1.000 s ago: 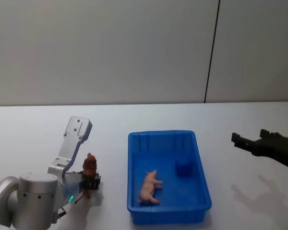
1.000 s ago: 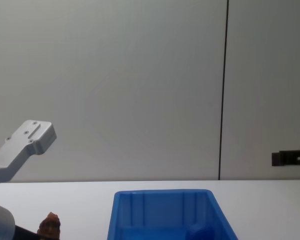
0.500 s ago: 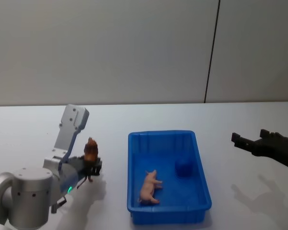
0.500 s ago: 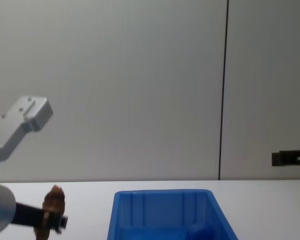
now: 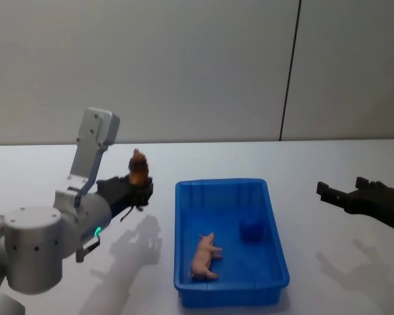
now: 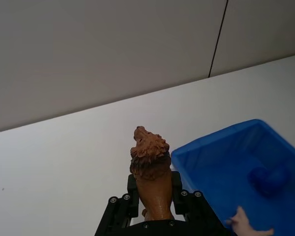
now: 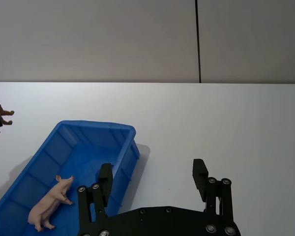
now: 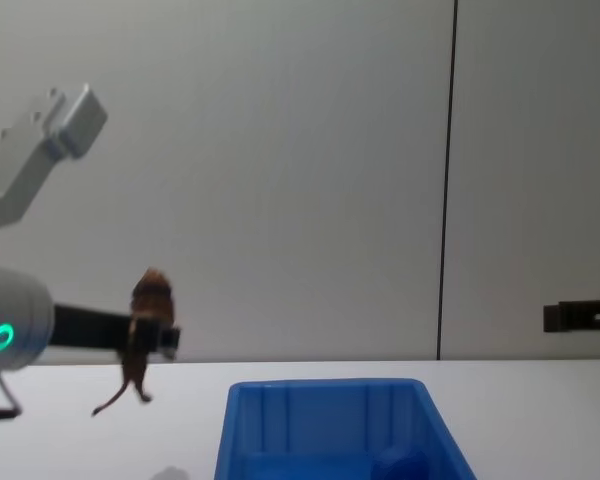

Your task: Pick up the two dolls from the table and place them into the box.

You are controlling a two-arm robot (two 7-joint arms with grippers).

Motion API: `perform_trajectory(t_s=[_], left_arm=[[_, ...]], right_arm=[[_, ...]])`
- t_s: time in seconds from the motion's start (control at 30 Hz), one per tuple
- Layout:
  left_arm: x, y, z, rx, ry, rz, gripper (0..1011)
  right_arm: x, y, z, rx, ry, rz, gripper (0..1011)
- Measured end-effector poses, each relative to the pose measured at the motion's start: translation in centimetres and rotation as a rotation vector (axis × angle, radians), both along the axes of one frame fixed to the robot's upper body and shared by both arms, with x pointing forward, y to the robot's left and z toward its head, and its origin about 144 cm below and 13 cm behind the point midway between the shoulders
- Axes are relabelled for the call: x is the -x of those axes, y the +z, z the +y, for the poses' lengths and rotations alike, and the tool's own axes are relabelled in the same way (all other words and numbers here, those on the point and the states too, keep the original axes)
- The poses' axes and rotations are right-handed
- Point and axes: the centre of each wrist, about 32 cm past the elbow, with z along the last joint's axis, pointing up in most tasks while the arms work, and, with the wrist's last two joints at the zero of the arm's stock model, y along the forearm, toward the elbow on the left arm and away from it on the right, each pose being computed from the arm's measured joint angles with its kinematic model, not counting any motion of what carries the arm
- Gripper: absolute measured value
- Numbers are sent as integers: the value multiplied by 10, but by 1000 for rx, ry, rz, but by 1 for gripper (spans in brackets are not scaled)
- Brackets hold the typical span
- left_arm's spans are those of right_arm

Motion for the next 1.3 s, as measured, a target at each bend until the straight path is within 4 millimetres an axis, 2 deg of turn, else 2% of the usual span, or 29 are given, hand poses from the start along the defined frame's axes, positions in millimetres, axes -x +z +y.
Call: perform_trajectory(t_s=[0.33, 0.57, 1.03, 1.13, 1.3], left_arm=[[-8, 18, -3, 91, -139, -43, 383], [-14, 24, -5, 138, -240, -23, 383], [-30, 19, -15, 188, -428, 99, 383], [-32, 17, -17, 193, -451, 118, 427], [-35, 16, -19, 199, -479, 141, 592]], right_arm=[[0, 0, 0, 0, 0, 0, 1001], [0, 0, 0, 0, 0, 0, 1001], [0, 0, 0, 0, 0, 0, 1001], [0, 0, 0, 0, 0, 0, 1001], [0, 0, 0, 0, 0, 0, 1001]])
